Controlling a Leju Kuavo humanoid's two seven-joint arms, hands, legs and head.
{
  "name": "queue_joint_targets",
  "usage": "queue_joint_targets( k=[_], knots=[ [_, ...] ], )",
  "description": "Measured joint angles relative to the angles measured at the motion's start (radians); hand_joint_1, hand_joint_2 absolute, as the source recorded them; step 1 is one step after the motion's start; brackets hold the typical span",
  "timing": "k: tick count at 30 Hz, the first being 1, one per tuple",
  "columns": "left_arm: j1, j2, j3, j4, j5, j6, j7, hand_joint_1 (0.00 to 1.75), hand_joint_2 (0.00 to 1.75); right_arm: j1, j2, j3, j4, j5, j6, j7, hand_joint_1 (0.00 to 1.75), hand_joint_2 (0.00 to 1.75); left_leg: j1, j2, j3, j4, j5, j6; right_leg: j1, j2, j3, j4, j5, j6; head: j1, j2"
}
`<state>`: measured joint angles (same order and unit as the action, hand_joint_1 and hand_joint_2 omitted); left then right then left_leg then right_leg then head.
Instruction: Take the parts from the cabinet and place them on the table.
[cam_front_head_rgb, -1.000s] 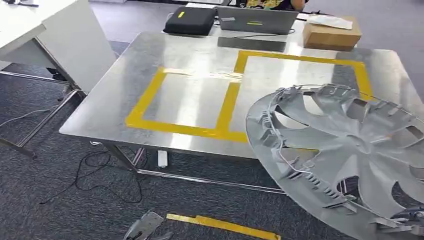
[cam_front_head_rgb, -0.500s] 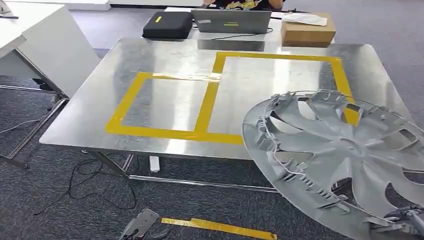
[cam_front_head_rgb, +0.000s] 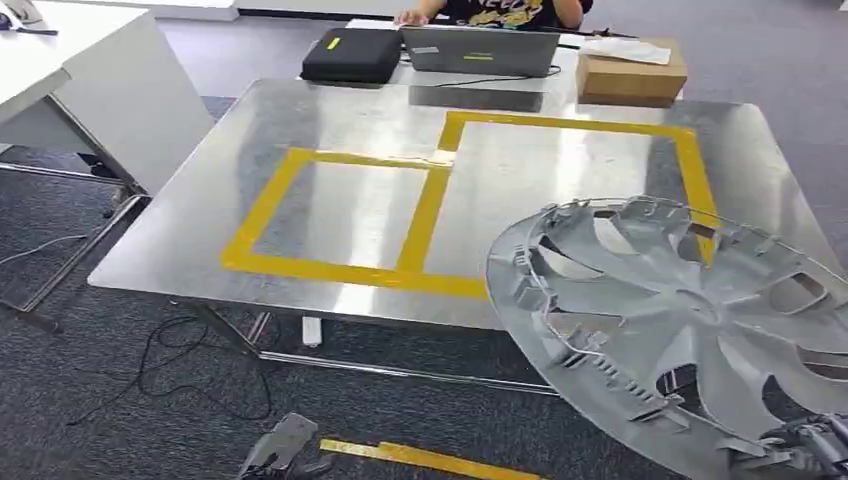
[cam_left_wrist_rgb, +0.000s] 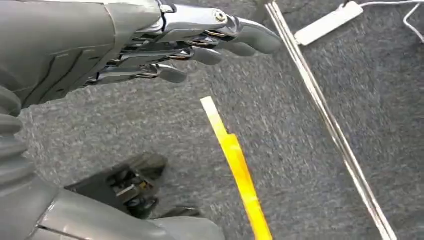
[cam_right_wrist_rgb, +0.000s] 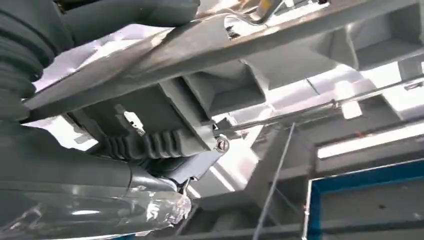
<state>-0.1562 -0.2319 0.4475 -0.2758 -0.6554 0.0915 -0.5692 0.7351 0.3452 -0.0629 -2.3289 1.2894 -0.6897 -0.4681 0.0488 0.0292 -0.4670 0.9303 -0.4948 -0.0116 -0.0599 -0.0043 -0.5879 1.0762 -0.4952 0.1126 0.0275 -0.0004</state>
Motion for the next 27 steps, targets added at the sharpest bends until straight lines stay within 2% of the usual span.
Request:
queue_joint_targets(
  k=[1,2,3,4,5,6,7,8,9,10,11,12,13,14,15,16,17,18,19,20,21,22,23,24,26,27],
  knots=[
    [0.0,0.0,0.0,0.0,0.0,-0.001,0.0,0.0,1.75,0.0,0.0,0.0,0.002,0.001,0.0,-0.002,1.75,1.75,0.005,0.001,0.001,0.015,-0.013,-0.019,-0.009,0.002,0.03,-0.066,0.023,0.022,0.0,0.0],
    [-0.003,0.01,0.002,0.0,0.0,-0.001,0.0,0.0,1.75,-0.002,0.0,0.0,0.01,0.002,0.001,-0.002,1.75,1.75,0.0,-0.001,0.003,0.023,-0.02,-0.033,0.002,0.013,0.02,-0.056,-0.014,0.029,0.016,0.0],
    [-0.006,0.003,0.002,0.0,-0.001,-0.002,-0.001,0.0,1.75,-0.001,0.0,0.001,0.011,0.002,0.0,-0.003,1.75,1.75,-0.002,-0.001,-0.012,0.043,-0.027,-0.038,0.001,0.011,0.019,-0.054,-0.05,-0.027,0.023,0.0],
    [-0.007,0.005,0.002,0.0,-0.001,-0.002,-0.001,0.0,1.75,0.005,0.001,0.001,0.011,0.003,-0.001,-0.003,1.75,1.75,-0.002,-0.001,-0.016,0.045,-0.038,-0.043,0.0,0.018,0.021,-0.037,-0.033,-0.048,0.006,0.0],
    [-0.006,0.005,0.002,0.0,-0.001,-0.002,-0.001,0.0,1.75,0.006,0.002,0.002,0.013,0.006,0.0,-0.001,1.75,1.75,0.001,-0.002,-0.01,0.049,-0.04,-0.048,0.0,0.016,0.019,-0.027,-0.042,-0.058,0.002,0.0],
    [-0.006,0.005,0.002,0.0,-0.001,-0.002,-0.001,0.0,1.75,0.007,0.002,0.0,0.015,0.006,0.0,0.001,1.75,1.75,0.004,-0.004,-0.008,0.049,-0.048,-0.054,0.001,0.019,0.027,-0.02,-0.045,-0.063,0.002,0.0],
    [-0.007,0.005,0.002,0.0,-0.001,-0.002,-0.001,0.0,1.75,0.011,0.003,0.001,0.014,0.007,-0.001,0.0,1.75,1.75,0.006,-0.006,-0.014,0.071,-0.044,-0.054,0.005,0.019,0.032,-0.022,-0.049,-0.068,-0.005,0.0],
    [-0.01,0.005,0.002,0.0,-0.001,-0.002,-0.001,0.0,1.75,0.011,0.004,0.002,0.014,0.008,-0.001,-0.002,1.75,1.75,0.005,-0.01,-0.044,0.123,-0.051,-0.049,0.007,0.017,0.041,-0.024,-0.054,-0.07,-0.01,0.0],
    [-0.012,0.003,0.002,0.0,-0.001,-0.002,-0.001,0.0,1.75,0.01,0.004,0.003,0.014,0.008,-0.001,-0.003,1.75,1.75,0.001,-0.01,-0.095,0.205,-0.073,-0.046,0.011,0.017,0.047,-0.027,-0.058,-0.074,-0.011,0.0],
    [-0.012,0.003,0.002,0.0,-0.001,-0.002,-0.001,0.0,1.75,0.01,0.004,0.005,0.014,0.009,-0.001,-0.003,1.75,1.75,-0.005,-0.01,-0.153,0.292,-0.108,-0.044,0.016,0.018,0.053,-0.028,-0.062,-0.077,-0.013,0.0],
    [-0.01,0.003,0.002,0.0,0.0,-0.002,-0.001,0.0,1.75,0.011,0.004,0.005,0.015,0.01,-0.001,-0.003,1.75,1.75,-0.012,-0.01,-0.203,0.357,-0.139,-0.039,0.022,0.02,0.059,-0.028,-0.066,-0.079,-0.012,0.0],
    [-0.008,0.003,0.002,0.0,0.0,-0.001,-0.001,0.0,1.75,0.012,0.004,0.006,0.015,0.012,-0.001,-0.002,1.75,1.75,-0.019,-0.011,-0.238,0.387,-0.156,-0.029,0.029,0.024,0.067,-0.028,-0.072,-0.083,-0.013,0.0],
    [-0.007,0.004,0.003,0.0,0.005,0.002,0.0,0.0,1.75,0.014,0.004,0.006,0.015,0.015,-0.001,-0.001,1.75,1.75,-0.029,-0.013,-0.256,0.379,-0.154,-0.012,0.037,0.029,0.079,-0.029,-0.081,-0.089,-0.013,0.0],
    [-0.007,0.003,0.004,0.0,0.007,0.003,0.0,0.0,1.75,0.015,0.005,0.008,0.015,0.015,-0.001,0.0,1.75,1.75,-0.043,-0.016,-0.258,0.34,-0.126,0.011,0.046,0.033,0.092,-0.031,-0.09,-0.095,-0.013,0.0],
    [-0.007,0.003,0.005,0.0,0.008,0.005,0.0,0.0,1.75,0.016,0.005,0.011,0.015,0.016,-0.001,0.003,1.75,1.75,-0.058,-0.022,-0.249,0.278,-0.074,0.039,0.057,0.035,0.107,-0.036,-0.099,-0.1,-0.016,0.0],
    [-0.007,0.003,0.005,0.0,0.009,0.005,0.001,0.0,1.75,0.018,0.005,0.015,0.017,0.016,-0.001,0.007,1.75,1.75,-0.077,-0.033,-0.239,0.208,-0.005,0.072,0.065,0.036,0.122,-0.044,-0.104,-0.106,-0.02,0.0],
    [-0.005,0.013,0.008,0.0,0.01,0.007,0.001,0.0,1.75,0.02,0.005,0.017,0.022,0.015,-0.001,0.012,1.75,1.75,-0.105,-0.05,-0.234,0.144,0.085,0.115,0.06,0.037,0.116,-0.05,-0.11,-0.109,-0.013,0.0],
    [-0.002,0.014,0.011,0.0,0.01,0.008,0.001,0.0,1.75,0.017,0.005,0.018,0.028,0.015,0.0,0.013,1.75,1.75,-0.108,-0.071,-0.238,0.144,0.085,0.129,0.064,0.049,0.132,-0.054,-0.117,-0.103,0.006,0.0],
    [0.0,0.01,0.013,0.0,0.01,0.009,0.001,0.0,1.75,0.019,0.006,0.021,0.031,0.014,0.0,0.014,1.75,1.75,-0.114,-0.062,-0.222,0.126,0.09,0.111,0.059,0.048,0.124,-0.059,-0.12,-0.1,-0.001,0.0],
    [0.0,0.008,0.015,0.0,0.01,0.01,0.002,0.0,1.75,0.022,0.006,0.023,0.033,0.01,0.0,0.016,1.75,1.75,-0.115,-0.065,-0.218,0.123,0.092,0.113,0.054,0.053,0.132,-0.072,-0.121,-0.097,-0.01,0.0],
    [-0.004,0.01,0.016,0.0,0.011,0.01,0.002,0.0,1.75,0.028,0.006,0.024,0.037,0.001,-0.001,0.024,1.75,1.75,-0.115,-0.064,-0.21,0.111,0.091,0.114,0.055,0.053,0.14,-0.085,-0.121,-0.093,-0.011,0.0],
    [-0.008,0.006,0.017,0.0,0.011,0.01,0.001,0.0,1.75,0.033,0.006,0.029,0.04,-0.009,-0.001,0.041,1.75,1.75,-0.104,-0.06,-0.189,0.083,0.093,0.11,0.062,0.051,0.157,-0.093,-0.129,-0.09,-0.016,0.001],
    [-0.011,0.005,0.018,-0.001,0.014,0.011,0.0,0.0,1.75,0.04,0.002,0.035,0.046,-0.021,-0.001,0.065,1.75,1.75,-0.098,-0.057,-0.165,0.064,0.093,0.105,0.064,0.027,0.156,-0.069,-0.144,-0.087,-0.007,0.0],
    [-0.013,0.003,0.018,-0.001,0.014,0.01,0.0,0.0,1.75,0.039,0.0,0.037,0.051,-0.023,-0.001,0.075,1.75,1.75,-0.094,-0.056,-0.155,0.056,0.092,0.106,0.063,0.02,0.126,-0.017,-0.17,-0.082,-0.003,0.0],
    [-0.012,-0.002,0.019,-0.001,0.014,0.01,0.0,0.0,1.75,0.04,-0.006,0.041,0.06,-0.027,-0.001,0.085,1.75,1.75,-0.089,-0.051,-0.149,0.056,0.079,0.095,0.057,0.016,0.016,0.146,-0.23,-0.068,-0.004,0.0],
    [-0.01,-0.002,0.019,-0.001,0.014,0.01,0.0,0.0,1.75,0.041,-0.008,0.042,0.065,-0.027,-0.001,0.085,1.75,1.75,-0.087,-0.048,-0.145,0.056,0.073,0.091,0.052,0.015,-0.034,0.206,-0.24,-0.061,-0.005,0.0]
  ],
)
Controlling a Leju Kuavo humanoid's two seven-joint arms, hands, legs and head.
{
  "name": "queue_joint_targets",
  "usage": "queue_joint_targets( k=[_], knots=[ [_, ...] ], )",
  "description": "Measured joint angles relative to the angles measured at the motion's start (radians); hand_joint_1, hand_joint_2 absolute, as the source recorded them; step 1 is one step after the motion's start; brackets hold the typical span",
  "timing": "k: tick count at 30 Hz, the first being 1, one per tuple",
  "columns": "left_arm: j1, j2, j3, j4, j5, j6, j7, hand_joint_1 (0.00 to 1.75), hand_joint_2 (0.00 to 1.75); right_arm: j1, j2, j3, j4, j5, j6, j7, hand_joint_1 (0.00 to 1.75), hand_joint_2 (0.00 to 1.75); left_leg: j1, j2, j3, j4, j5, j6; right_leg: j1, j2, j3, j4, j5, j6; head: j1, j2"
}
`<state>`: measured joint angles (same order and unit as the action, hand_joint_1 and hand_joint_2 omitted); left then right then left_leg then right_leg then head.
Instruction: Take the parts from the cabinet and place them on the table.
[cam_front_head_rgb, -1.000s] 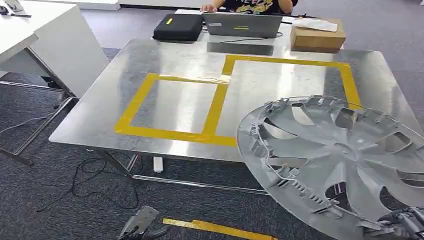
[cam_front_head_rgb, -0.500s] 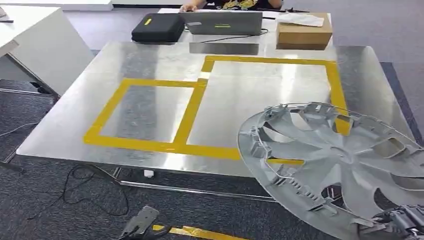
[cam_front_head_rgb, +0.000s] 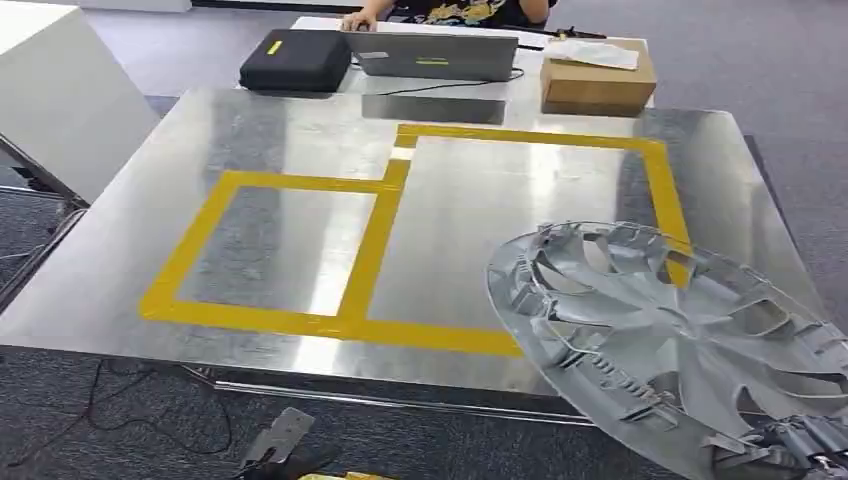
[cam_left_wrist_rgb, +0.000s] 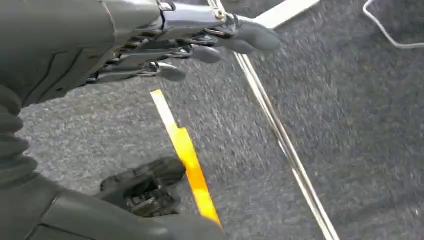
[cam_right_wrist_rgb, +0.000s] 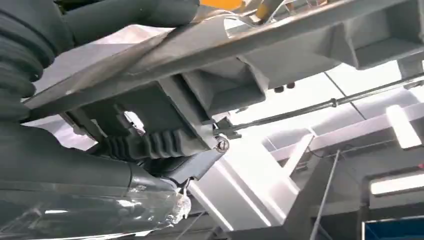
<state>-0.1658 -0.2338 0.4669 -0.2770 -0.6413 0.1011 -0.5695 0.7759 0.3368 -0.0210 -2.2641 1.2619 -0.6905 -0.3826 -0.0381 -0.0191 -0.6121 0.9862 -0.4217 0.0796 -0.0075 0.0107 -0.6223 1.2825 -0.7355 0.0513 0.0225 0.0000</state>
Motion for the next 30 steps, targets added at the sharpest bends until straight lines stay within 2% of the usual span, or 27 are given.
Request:
queue_joint_targets(
  k=[1,2,3,4,5,6,7,9,10,11,12,14,15,16,17,18,20,21,23,25,26,27,28,30],
  knots=[
    [0.002,0.0,0.0,0.0,0.0,0.0,0.0,0.0,1.75,0.003,-0.002,0.001,0.005,0.0,0.0,0.0,1.75,1.75,0.002,0.0,0.005,0.0,-0.005,-0.004,-0.004,-0.001,-0.027,0.015,0.021,0.007,0.0,0.0],
    [0.002,0.0,0.0,0.0,0.0,0.0,0.0,0.0,1.75,0.006,-0.003,0.002,0.01,0.0,0.0,0.0,1.75,1.75,0.004,0.0,0.013,0.001,-0.012,-0.009,-0.007,-0.003,-0.027,-0.019,0.07,0.012,0.0,0.0],
    [0.002,0.0,0.0,0.0,0.0,0.0,0.0,0.0,1.75,0.008,-0.003,0.002,0.013,0.0,0.0,0.0,1.75,1.75,0.006,0.0,0.021,0.002,-0.018,-0.015,-0.01,-0.005,-0.008,-0.084,0.127,0.016,0.0,0.0],
    [0.002,-0.002,0.0,0.0,0.0,0.0,0.0,0.0,1.75,0.009,-0.005,0.003,0.018,-0.001,0.0,0.002,1.75,1.75,0.008,0.0,0.031,0.004,-0.025,-0.02,-0.014,-0.008,0.028,-0.176,0.189,0.02,0.001,0.0],
    [0.002,-0.002,0.001,0.0,0.0,0.0,0.0,0.0,1.75,0.009,-0.007,0.005,0.021,-0.002,0.001,0.011,1.75,1.75,0.009,0.0,0.038,0.006,-0.031,-0.026,-0.017,-0.013,0.055,-0.25,0.227,0.022,0.001,0.0],
    [0.001,-0.001,0.002,0.0,0.0,-0.001,0.0,0.0,1.75,0.008,-0.011,0.007,0.027,-0.002,0.009,0.038,1.75,1.75,0.001,-0.001,0.037,0.014,-0.038,-0.033,-0.013,-0.013,0.06,-0.263,0.216,0.019,0.002,0.0],
    [0.0,-0.001,0.002,0.0,-0.001,-0.002,0.001,0.0,1.75,0.01,-0.015,0.01,0.028,0.002,0.022,0.076,1.75,1.75,0.002,-0.001,0.034,0.018,-0.039,-0.038,-0.013,-0.006,0.072,-0.267,0.22,-0.006,-0.002,0.0],
    [0.001,-0.002,0.002,0.0,-0.006,-0.004,0.003,0.0,1.75,0.008,-0.031,0.008,0.037,0.01,0.058,0.151,1.75,1.75,0.005,-0.001,0.034,0.017,-0.036,-0.043,-0.008,-0.005,0.07,-0.267,0.222,-0.019,-0.003,0.0],
    [0.0,-0.001,0.002,0.0,-0.008,-0.005,0.004,0.0,1.75,0.008,-0.041,0.005,0.048,0.008,0.075,0.182,1.75,1.75,0.005,-0.001,0.033,0.021,-0.039,-0.047,-0.015,-0.005,0.071,-0.272,0.227,-0.028,-0.001,0.0],
    [0.0,-0.002,0.002,0.0,-0.01,-0.006,0.006,0.0,1.75,0.006,-0.048,0.002,0.057,0.009,0.087,0.198,1.75,1.75,0.006,0.0,0.029,0.032,-0.052,-0.054,-0.017,-0.006,0.073,-0.275,0.229,-0.032,0.001,0.0],
    [-0.001,-0.003,0.002,0.0,-0.018,-0.008,0.01,0.0,1.75,0.001,-0.06,-0.001,0.066,0.017,0.103,0.214,1.75,1.75,0.009,0.003,0.013,0.068,-0.084,-0.066,-0.019,-0.006,0.073,-0.275,0.23,-0.035,-0.011,0.0],
    [-0.005,-0.004,0.0,0.0,-0.027,-0.014,0.019,0.0,1.75,-0.029,-0.08,-0.008,0.087,0.02,0.143,0.249,1.75,1.75,0.025,0.006,-0.054,0.222,-0.165,-0.082,-0.021,-0.005,0.072,-0.275,0.229,-0.039,-0.015,0.0],
    [-0.005,-0.006,0.0,0.0,-0.032,-0.018,0.021,0.0,1.75,-0.044,-0.095,-0.018,0.102,0.016,0.169,0.269,1.75,1.75,0.03,0.007,-0.086,0.292,-0.191,-0.085,-0.021,-0.006,0.071,-0.275,0.229,-0.039,-0.015,0.0],
    [-0.005,-0.006,-0.002,0.0,-0.038,-0.021,0.025,0.0,1.75,-0.057,-0.108,-0.029,0.115,0.01,0.192,0.287,1.75,1.75,0.035,0.007,-0.105,0.331,-0.198,-0.089,-0.022,-0.006,0.072,-0.275,0.229,-0.039,-0.016,0.0],
    [-0.005,-0.007,-0.003,0.0,-0.041,-0.023,0.03,0.0,1.75,-0.071,-0.125,-0.043,0.129,0.0,0.217,0.305,1.75,1.75,0.039,0.008,-0.098,0.319,-0.177,-0.091,-0.023,-0.006,0.073,-0.274,0.229,-0.039,-0.015,0.0],
    [-0.006,-0.008,-0.005,0.0,-0.045,-0.025,0.034,0.0,1.75,-0.089,-0.143,-0.056,0.141,-0.012,0.24,0.317,1.75,1.75,0.042,0.008,-0.071,0.266,-0.137,-0.092,-0.024,-0.006,0.073,-0.274,0.228,-0.038,-0.016,0.0],
    [-0.011,-0.009,-0.008,0.0,-0.051,-0.028,0.035,0.0,1.75,-0.125,-0.172,-0.091,0.166,-0.049,0.3,0.335,1.75,1.75,0.046,0.008,0.022,0.093,-0.054,-0.09,-0.027,-0.003,0.078,-0.275,0.227,-0.033,-0.016,0.0],
    [-0.015,-0.011,-0.012,0.0,-0.055,-0.03,0.037,0.0,1.75,-0.14,-0.186,-0.114,0.174,-0.068,0.325,0.337,1.75,1.75,0.045,0.008,0.05,0.037,-0.057,-0.089,-0.024,-0.003,0.079,-0.274,0.226,-0.025,-0.016,0.0],
    [-0.019,-0.014,-0.019,0.0,-0.06,-0.032,0.039,0.0,1.75,-0.168,-0.21,-0.168,0.197,-0.092,0.368,0.325,1.75,1.75,0.04,0.008,0.051,0.025,-0.063,-0.084,-0.021,-0.003,0.074,-0.276,0.228,-0.01,-0.015,0.0],
    [-0.018,-0.016,-0.024,0.0,-0.062,-0.034,0.04,0.0,1.75,-0.193,-0.226,-0.209,0.216,-0.097,0.403,0.314,1.75,1.75,0.036,0.007,0.05,0.018,-0.059,-0.07,-0.024,-0.003,0.081,-0.294,0.236,0.005,-0.017,0.0],
    [-0.018,-0.017,-0.026,0.0,-0.065,-0.035,0.044,0.0,1.75,-0.205,-0.237,-0.229,0.225,-0.093,0.425,0.313,1.75,1.75,0.043,0.006,0.059,0.001,-0.049,-0.073,-0.023,-0.004,0.087,-0.295,0.23,0.004,-0.017,0.0],
    [-0.02,-0.019,-0.028,0.0,-0.07,-0.038,0.047,0.0,1.75,-0.222,-0.247,-0.249,0.239,-0.086,0.444,0.312,1.75,1.75,0.044,0.007,0.06,-0.002,-0.046,-0.085,-0.021,-0.002,0.082,-0.307,0.238,-0.033,-0.012,0.0],
    [-0.022,-0.023,-0.03,0.0,-0.072,-0.039,0.052,0.0,1.75,-0.246,-0.264,-0.264,0.256,-0.072,0.474,0.315,1.75,1.75,0.043,0.007,0.059,-0.002,-0.048,-0.082,-0.02,-0.003,0.086,-0.307,0.239,-0.056,-0.013,0.0],
    [-0.022,-0.027,-0.035,0.0,-0.08,-0.041,0.056,0.0,1.75,-0.285,-0.299,-0.281,0.294,-0.051,0.511,0.325,1.75,1.75,0.038,0.008,0.061,-0.001,-0.05,-0.073,-0.021,-0.002,0.083,-0.308,0.238,-0.071,-0.012,0.0]
  ],
)
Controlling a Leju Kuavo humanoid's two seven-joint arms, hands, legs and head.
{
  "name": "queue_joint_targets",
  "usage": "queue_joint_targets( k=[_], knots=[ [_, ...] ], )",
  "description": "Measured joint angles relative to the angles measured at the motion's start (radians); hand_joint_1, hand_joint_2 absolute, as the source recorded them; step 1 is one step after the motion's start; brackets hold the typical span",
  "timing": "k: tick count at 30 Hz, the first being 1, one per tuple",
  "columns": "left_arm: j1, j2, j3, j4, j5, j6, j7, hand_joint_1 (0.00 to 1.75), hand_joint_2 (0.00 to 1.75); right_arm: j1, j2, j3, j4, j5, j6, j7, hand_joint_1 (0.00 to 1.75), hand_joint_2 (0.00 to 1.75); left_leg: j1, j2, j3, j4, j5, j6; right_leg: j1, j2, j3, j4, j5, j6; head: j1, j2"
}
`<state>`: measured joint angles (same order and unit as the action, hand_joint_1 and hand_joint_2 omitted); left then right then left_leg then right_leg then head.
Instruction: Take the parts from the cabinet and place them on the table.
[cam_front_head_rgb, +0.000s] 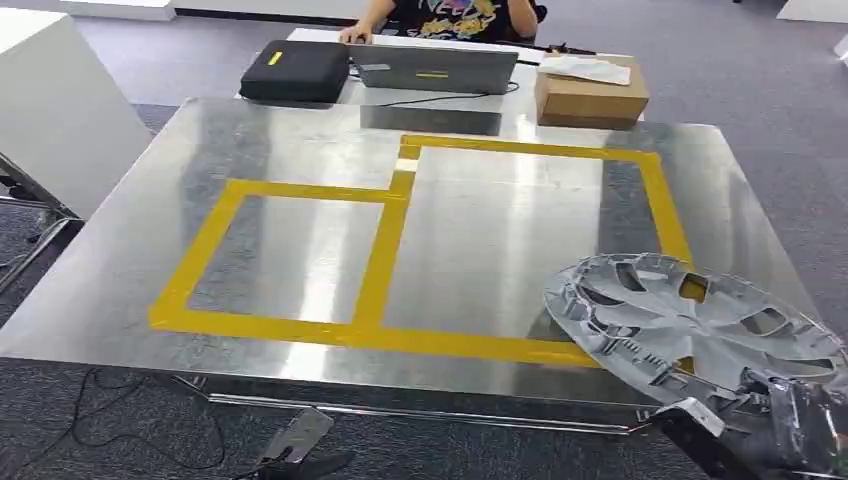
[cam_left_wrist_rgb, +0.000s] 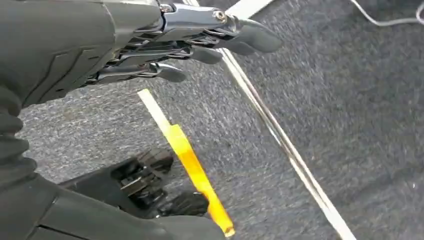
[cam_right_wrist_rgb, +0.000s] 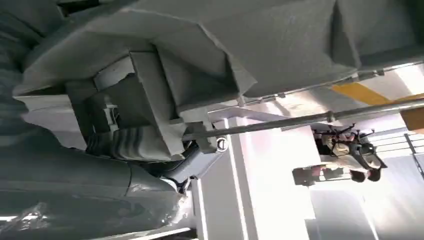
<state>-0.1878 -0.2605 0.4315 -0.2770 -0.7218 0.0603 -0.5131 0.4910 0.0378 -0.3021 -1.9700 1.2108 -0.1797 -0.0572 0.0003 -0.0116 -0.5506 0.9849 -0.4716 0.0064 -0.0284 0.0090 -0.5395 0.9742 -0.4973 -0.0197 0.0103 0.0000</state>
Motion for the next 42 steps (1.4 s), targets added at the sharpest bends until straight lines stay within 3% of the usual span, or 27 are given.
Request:
queue_joint_targets(
  k=[2,5,6,9,10,14,18,22,25,33,42],
  knots=[
    [-0.002,-0.003,-0.006,0.0,-0.001,0.0,0.002,0.0,1.75,-0.031,-0.019,-0.011,0.025,0.006,0.012,0.001,1.75,1.75,-0.005,0.0,0.0,0.0,0.001,0.009,-0.002,0.0,0.0,-0.001,0.006,-0.007,0.0,0.0],
    [-0.002,-0.004,-0.012,0.0,-0.001,0.0,0.005,0.0,1.75,-0.053,-0.035,-0.015,0.048,0.011,0.014,0.006,1.75,1.75,-0.011,-0.001,-0.001,0.001,0.001,0.017,-0.007,-0.002,0.003,-0.006,0.011,0.009,0.0,0.0],
    [-0.002,-0.004,-0.013,0.0,-0.001,0.0,0.006,0.0,1.75,-0.058,-0.039,-0.015,0.054,0.012,0.014,0.009,1.75,1.75,-0.012,-0.001,-0.002,0.001,0.001,0.018,-0.009,-0.002,0.011,-0.007,0.014,0.021,0.0,0.0],
    [-0.002,-0.004,-0.013,0.0,-0.001,0.0,0.009,0.0,1.75,-0.067,-0.045,-0.015,0.069,0.015,0.014,0.013,1.75,1.75,-0.015,0.0,-0.004,0.003,0.002,0.019,-0.015,-0.001,0.014,-0.015,0.015,0.072,-0.001,0.0],
    [-0.003,-0.003,-0.014,0.0,-0.003,0.0,0.01,0.0,1.75,-0.07,-0.047,-0.015,0.074,0.023,0.017,0.018,1.75,1.75,-0.015,0.0,-0.004,0.003,0.002,0.019,-0.016,-0.001,0.015,-0.016,0.014,0.083,-0.001,0.0],
    [-0.007,-0.003,-0.021,0.0,-0.021,-0.013,0.021,0.0,1.75,-0.125,-0.09,0.013,0.123,0.099,0.047,0.068,1.75,1.75,-0.014,0.001,-0.003,0.002,0.001,0.021,-0.015,0.0,0.015,-0.016,0.014,0.085,-0.002,0.0],
    [-0.02,-0.006,-0.041,0.0,-0.033,-0.039,0.049,0.0,1.75,-0.245,-0.169,0.152,0.249,0.172,0.065,0.143,1.75,1.75,-0.012,0.004,-0.001,0.002,0.004,0.019,-0.013,0.002,0.015,-0.015,0.016,0.087,-0.001,0.0],
    [-0.027,-0.007,-0.049,0.0,-0.036,-0.053,0.09,0.0,1.75,-0.37,-0.21,0.303,0.369,0.194,0.081,0.158,1.75,1.75,-0.01,0.006,-0.001,0.002,0.007,0.016,-0.012,0.004,0.013,-0.014,0.018,0.087,-0.001,0.0],
    [-0.027,-0.005,-0.06,0.0,-0.04,-0.06,0.098,0.0,1.75,-0.432,-0.228,0.404,0.444,0.166,0.08,0.143,1.75,1.75,-0.009,0.006,-0.001,0.002,0.008,0.015,-0.011,0.004,0.013,-0.013,0.019,0.087,-0.002,0.0],
    [-0.028,-0.003,-0.072,0.0,-0.052,-0.046,0.116,0.0,1.75,-0.493,-0.243,0.548,0.493,0.156,0.053,0.09,1.75,1.75,-0.008,0.006,-0.001,0.002,0.008,0.014,-0.01,0.004,0.011,-0.01,0.018,0.085,-0.002,0.0],
    [-0.028,-0.003,-0.084,0.0,-0.053,-0.036,0.122,0.0,1.75,-0.508,-0.244,0.615,0.502,0.156,0.035,0.084,1.75,1.75,-0.008,0.006,-0.001,0.001,0.008,0.014,-0.01,0.004,0.011,-0.01,0.018,0.085,-0.001,0.0]
  ],
)
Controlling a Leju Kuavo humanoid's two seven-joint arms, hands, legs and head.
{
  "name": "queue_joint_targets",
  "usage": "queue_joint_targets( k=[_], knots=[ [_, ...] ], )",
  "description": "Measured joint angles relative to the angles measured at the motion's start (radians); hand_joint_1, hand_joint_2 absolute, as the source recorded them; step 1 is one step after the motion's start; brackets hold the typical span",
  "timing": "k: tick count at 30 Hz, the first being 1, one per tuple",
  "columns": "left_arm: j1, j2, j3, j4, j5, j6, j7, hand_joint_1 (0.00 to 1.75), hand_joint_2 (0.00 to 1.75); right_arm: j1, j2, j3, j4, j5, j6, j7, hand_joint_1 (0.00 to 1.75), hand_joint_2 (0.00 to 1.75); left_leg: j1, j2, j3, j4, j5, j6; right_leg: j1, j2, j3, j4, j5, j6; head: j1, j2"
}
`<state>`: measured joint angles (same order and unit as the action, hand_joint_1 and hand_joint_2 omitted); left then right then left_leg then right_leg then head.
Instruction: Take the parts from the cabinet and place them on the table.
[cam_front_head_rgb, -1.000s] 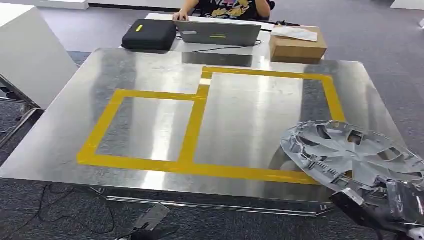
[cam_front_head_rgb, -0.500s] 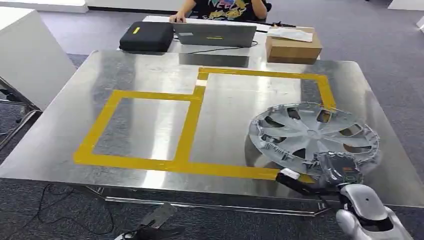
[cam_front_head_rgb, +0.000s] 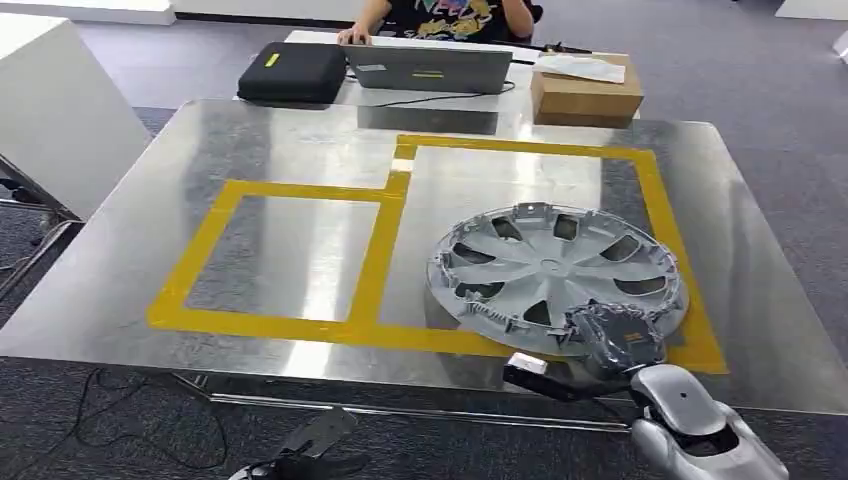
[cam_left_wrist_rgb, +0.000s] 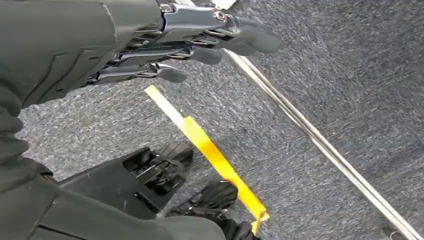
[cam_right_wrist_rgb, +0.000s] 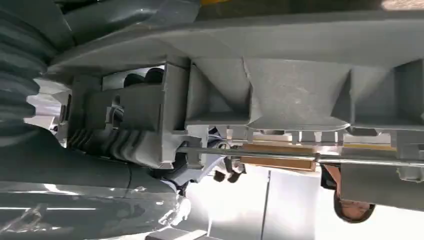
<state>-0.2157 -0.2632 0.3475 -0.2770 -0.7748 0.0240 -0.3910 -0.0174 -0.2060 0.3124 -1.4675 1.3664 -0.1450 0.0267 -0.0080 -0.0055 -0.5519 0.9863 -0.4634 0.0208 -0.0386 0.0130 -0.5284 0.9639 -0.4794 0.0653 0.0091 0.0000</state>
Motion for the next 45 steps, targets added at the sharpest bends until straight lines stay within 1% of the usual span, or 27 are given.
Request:
queue_joint_targets(
  k=[7,10,11,16,17,22,25,30,33,36,39,42,45],
  knots=[
    [0.0,0.002,-0.004,0.0,0.0,0.004,0.0,0.0,1.75,0.0,-0.007,0.006,0.005,-0.001,-0.012,0.005,1.75,1.75,0.0,0.0,0.0,0.0,0.0,0.0,0.0,0.0,0.0,0.0,0.0,0.0,0.0,0.0],
    [0.0,0.003,-0.004,0.0,0.001,0.009,0.0,0.0,1.75,0.006,-0.016,0.003,0.005,-0.002,-0.023,0.025,1.75,1.75,0.0,0.0,0.0,0.0,0.0,0.0,0.0,0.0,0.0,0.0,0.0,0.0,0.0,0.0],
    [0.0,0.004,-0.004,0.0,0.001,0.011,0.0,0.0,1.75,0.012,-0.02,0.0,0.005,-0.002,-0.028,0.031,0.0,1.75,0.0,0.0,0.0,0.0,0.0,0.0,0.0,-0.001,0.0,0.0,0.0,0.0,0.0,0.0],
    [0.003,0.008,-0.007,0.0,-0.003,0.019,-0.001,0.0,1.75,0.055,-0.04,-0.039,0.003,-0.016,-0.043,0.048,0.0,1.75,0.0,-0.001,-0.002,0.0,0.0,0.0,0.0,-0.002,-0.001,0.0,0.0,0.0,0.0,0.0],
    [0.004,0.008,-0.007,0.0,-0.001,0.019,-0.003,0.0,0.0,0.067,-0.042,-0.049,0.003,-0.02,-0.045,0.053,0.0,1.75,0.0,-0.002,-0.003,0.0,0.0,0.0,0.0,-0.002,-0.002,0.0,0.0,0.0,0.0,0.0],
    [0.007,0.011,-0.006,0.0,0.01,0.031,-0.006,0.0,0.0,0.107,-0.042,-0.108,-0.008,-0.035,-0.057,0.059,0.0,1.75,0.0,-0.002,-0.004,0.0,0.0,0.0,0.0,-0.003,-0.003,0.0,0.0,0.0,0.0,0.0],
    [0.008,0.012,-0.006,0.0,0.011,0.039,-0.005,0.0,0.0,0.125,-0.042,-0.131,-0.019,-0.033,-0.066,0.066,0.0,1.75,0.0,-0.002,-0.004,0.0,0.0,0.0,0.0,-0.002,-0.003,0.0,0.0,0.0,0.0,0.0],
    [0.008,0.013,-0.005,0.0,0.011,0.042,-0.005,0.0,0.0,0.138,-0.042,-0.149,-0.027,-0.037,-0.069,0.073,0.0,1.75,0.0,-0.002,-0.005,0.0,0.0,0.0,0.0,-0.002,-0.004,0.0,0.0,0.0,0.0,0.0],
    [0.008,0.013,-0.004,0.0,0.016,0.045,-0.003,0.0,0.0,0.142,-0.042,-0.158,-0.031,-0.072,-0.06,0.07,0.0,1.75,0.0,-0.002,-0.005,0.0,0.0,0.0,0.0,-0.002,-0.004,0.0,0.0,0.0,0.0,0.0],
    [0.008,0.013,-0.003,0.0,0.022,0.045,-0.006,0.0,0.0,0.146,-0.042,-0.172,-0.04,-0.163,-0.047,0.044,0.0,1.75,0.0,-0.002,-0.005,0.0,0.0,0.0,0.0,-0.002,-0.004,0.0,0.0,0.0,0.0,0.0],
    [0.011,0.015,-0.001,0.0,0.031,0.046,-0.021,0.0,0.0,0.15,-0.033,-0.194,-0.061,-0.337,-0.043,-0.002,0.0,1.75,0.0,-0.002,-0.006,0.0,0.0,0.0,0.0,-0.002,-0.005,0.0,0.0,0.0,0.0,0.0],
    [0.016,0.016,0.001,0.0,0.037,0.05,-0.032,0.0,0.0,0.15,-0.008,-0.228,-0.091,-0.505,-0.041,-0.026,0.0,1.75,0.0,-0.002,-0.007,0.0,0.0,0.0,0.0,-0.002,-0.006,0.0,0.0,0.0,0.0,0.0],
    [0.02,0.018,0.005,0.0,0.046,0.053,-0.042,0.0,0.0,0.151,0.008,-0.259,-0.122,-0.654,-0.013,-0.066,0.0,1.75,0.0,-0.002,-0.007,0.0,0.0,0.0,0.0,-0.003,-0.006,0.0,0.0,0.0,0.0,0.0]
  ],
)
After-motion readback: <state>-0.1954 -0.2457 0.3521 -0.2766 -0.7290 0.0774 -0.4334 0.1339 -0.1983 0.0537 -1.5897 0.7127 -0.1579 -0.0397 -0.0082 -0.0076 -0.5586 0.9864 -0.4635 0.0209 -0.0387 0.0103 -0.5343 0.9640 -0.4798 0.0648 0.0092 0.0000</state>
